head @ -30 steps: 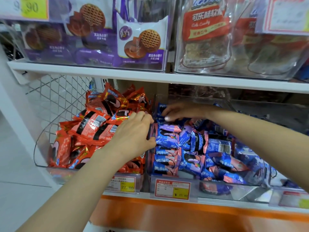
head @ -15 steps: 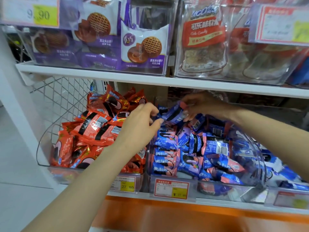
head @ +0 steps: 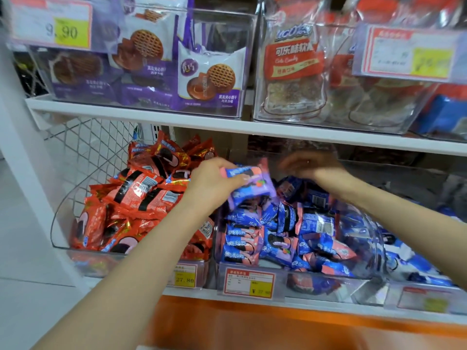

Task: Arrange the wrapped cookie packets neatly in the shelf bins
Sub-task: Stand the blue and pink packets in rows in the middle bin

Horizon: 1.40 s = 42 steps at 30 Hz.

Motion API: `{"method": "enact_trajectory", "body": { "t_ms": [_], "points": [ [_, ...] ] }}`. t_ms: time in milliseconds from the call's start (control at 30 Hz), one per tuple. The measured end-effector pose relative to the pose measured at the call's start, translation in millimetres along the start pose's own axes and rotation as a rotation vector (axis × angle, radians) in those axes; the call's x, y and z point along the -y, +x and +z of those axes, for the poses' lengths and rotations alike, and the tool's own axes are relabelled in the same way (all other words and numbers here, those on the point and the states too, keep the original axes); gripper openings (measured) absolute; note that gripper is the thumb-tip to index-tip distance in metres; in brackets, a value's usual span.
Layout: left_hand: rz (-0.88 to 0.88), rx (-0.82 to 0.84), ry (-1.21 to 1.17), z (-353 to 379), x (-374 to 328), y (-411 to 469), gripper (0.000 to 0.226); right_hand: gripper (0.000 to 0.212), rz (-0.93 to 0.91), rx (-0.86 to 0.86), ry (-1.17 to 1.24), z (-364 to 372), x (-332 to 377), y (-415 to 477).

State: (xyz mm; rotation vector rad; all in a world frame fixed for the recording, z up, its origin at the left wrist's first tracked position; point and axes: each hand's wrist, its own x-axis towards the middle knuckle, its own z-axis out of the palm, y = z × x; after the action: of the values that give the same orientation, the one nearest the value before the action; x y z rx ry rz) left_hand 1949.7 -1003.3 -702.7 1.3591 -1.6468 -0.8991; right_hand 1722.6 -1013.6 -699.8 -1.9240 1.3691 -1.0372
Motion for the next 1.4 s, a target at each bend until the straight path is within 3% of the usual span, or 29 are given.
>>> {"method": "enact_trajectory", "body": {
  "t_ms": [67,133,333,433,567,633,700,767,833,900,1000,1133,1267,1400],
  "points": [
    [0.032,-0.145,0.113,-10,1,2,0.037,0.035,-0.009,0.022,-0.289,-5,-5,14],
    [0.024,-0.196,0.120,-17,2,4,0.042,0.030,0.002,0.148,-0.560,-2,-15,27],
    [-0.042,-0.157,0.050,-18,7,7,0.035,0.040,-0.139,0.516,-1.133,35,-48,59],
    [-0.064,-0.112,-0.018,-16,8,9,0.018,0.043,-0.129,0.582,-1.265,36,-54,67],
    [-0.064,-0.096,-0.078,-17,12,13,0.021,0.065,-0.011,0.582,-1.364,24,-56,70],
    [-0.070,-0.084,-0.079,-18,13,14,0.029,0.066,0.025,0.591,-1.346,24,-58,66],
    [-0.049,-0.057,-0.084,-17,14,13,0.025,0.047,0.035,0.518,-1.198,22,-56,62],
    [0.010,-0.035,-0.095,-16,13,13,0.018,0.018,0.072,0.343,-0.741,16,-42,58],
    [0.082,-0.020,-0.095,-14,12,13,0.021,0.024,0.103,0.229,-0.126,9,-16,48],
    [0.141,-0.009,-0.084,-11,10,15,0.024,0.036,0.086,0.303,0.193,6,10,35],
    [0.206,-0.009,-0.013,-1,6,16,0.033,0.030,0.053,0.340,0.059,19,28,26],
    [0.259,-0.094,0.267,1,11,14,0.042,0.016,0.137,0.097,-0.121,15,13,43],
    [0.372,-0.055,0.750,-6,22,9,0.038,0.029,0.174,0.037,-0.494,19,-14,63],
    [0.412,0.010,0.808,-9,27,5,0.033,0.031,0.220,0.075,-0.579,54,-29,72]
  ]
}}
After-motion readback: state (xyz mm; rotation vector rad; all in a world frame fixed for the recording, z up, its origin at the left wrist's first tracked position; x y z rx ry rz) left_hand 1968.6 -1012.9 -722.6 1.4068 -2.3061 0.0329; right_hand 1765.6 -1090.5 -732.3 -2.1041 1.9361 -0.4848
